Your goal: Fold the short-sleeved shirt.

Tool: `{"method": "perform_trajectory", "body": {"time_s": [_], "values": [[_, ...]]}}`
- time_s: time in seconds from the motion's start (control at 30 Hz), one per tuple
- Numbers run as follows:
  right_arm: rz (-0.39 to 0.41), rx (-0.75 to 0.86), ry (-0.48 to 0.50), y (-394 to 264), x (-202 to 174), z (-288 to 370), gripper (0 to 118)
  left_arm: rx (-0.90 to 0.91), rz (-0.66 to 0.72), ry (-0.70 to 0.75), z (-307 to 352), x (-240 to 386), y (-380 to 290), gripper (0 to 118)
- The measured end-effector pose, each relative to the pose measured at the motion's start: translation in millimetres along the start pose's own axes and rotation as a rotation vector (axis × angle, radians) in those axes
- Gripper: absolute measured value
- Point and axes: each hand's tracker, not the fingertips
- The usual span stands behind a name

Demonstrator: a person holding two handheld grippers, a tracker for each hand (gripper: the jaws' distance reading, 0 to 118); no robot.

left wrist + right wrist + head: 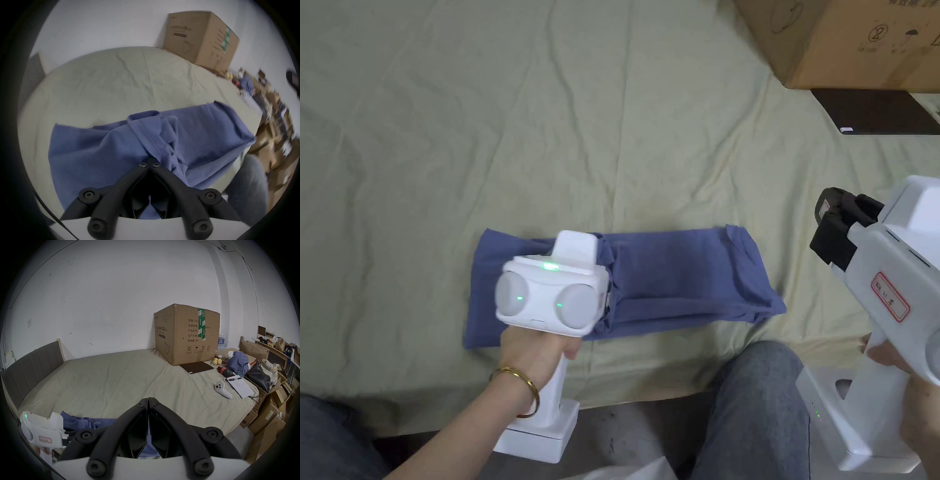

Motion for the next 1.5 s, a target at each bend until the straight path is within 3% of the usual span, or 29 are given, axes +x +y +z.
{"method": "perform_trajectory", "body": {"time_s": [0.17, 0.23, 0.3, 0.4, 0.57, 0.63, 0.73, 0.77, 0.8, 0.87, 1.03, 1.17, 1.3, 1.4, 1.43, 1.5], "values": [[-0.003, -0.014, -0.018, -5, 6, 3, 0, -0.001, -0.437, 0.219, -23, 53, -18, 0], [-0.005, -0.017, -0.02, -5, 5, 3, 0, 0.006, -0.529, 0.238, -25, 64, -23, 0], [-0.001, -0.018, -0.019, -4, 4, 4, 0, 0.007, -0.478, 0.141, -11, 62, -15, 0], [0.018, -0.015, -0.017, -1, 2, 3, 0, 0.022, -0.27, -0.062, 14, 43, 12, 0], [0.028, -0.001, 0.005, 7, -4, 1, 0, 0.198, 0.012, -0.18, 59, -22, 55, 4], [0.036, 0.006, 0.013, 9, -7, 0, 0, 0.205, 0.122, -0.218, 71, -57, 70, 22], [0.032, 0.009, 0.028, 11, -11, -4, 0, 0.224, 0.289, -0.293, 79, -115, 80, 39], [0.03, 0.008, 0.031, 12, -13, -5, 0, 0.221, 0.326, -0.305, 78, -134, 80, 68], [0.03, 0.007, 0.033, 12, -14, -6, 0, 0.212, 0.347, -0.313, 72, -150, 77, 89], [0.034, 0.0, 0.039, 12, -17, -9, 0, 0.176, 0.398, -0.351, 61, -185, 64, 118], [0.033, -0.018, 0.052, 11, -20, -13, 0, 0.012, 0.597, -0.455, 28, -251, 14, 118], [0.041, -0.033, 0.05, 11, -23, -17, 0, -0.009, 0.707, -0.512, 2, -270, -24, 118], [0.049, -0.042, 0.044, 12, -25, -18, 0, -0.047, 0.734, -0.581, -19, -267, -39, 118], [0.054, -0.045, 0.043, 13, -25, -17, 0, -0.019, 0.705, -0.596, 6, -232, -35, 116], [0.056, -0.046, 0.041, 13, -25, -17, 0, -0.016, 0.696, -0.601, 4, -229, -33, 108], [0.057, -0.048, 0.035, 12, -25, -16, 0, -0.019, 0.707, -0.616, -1, -239, -32, 57]]}}
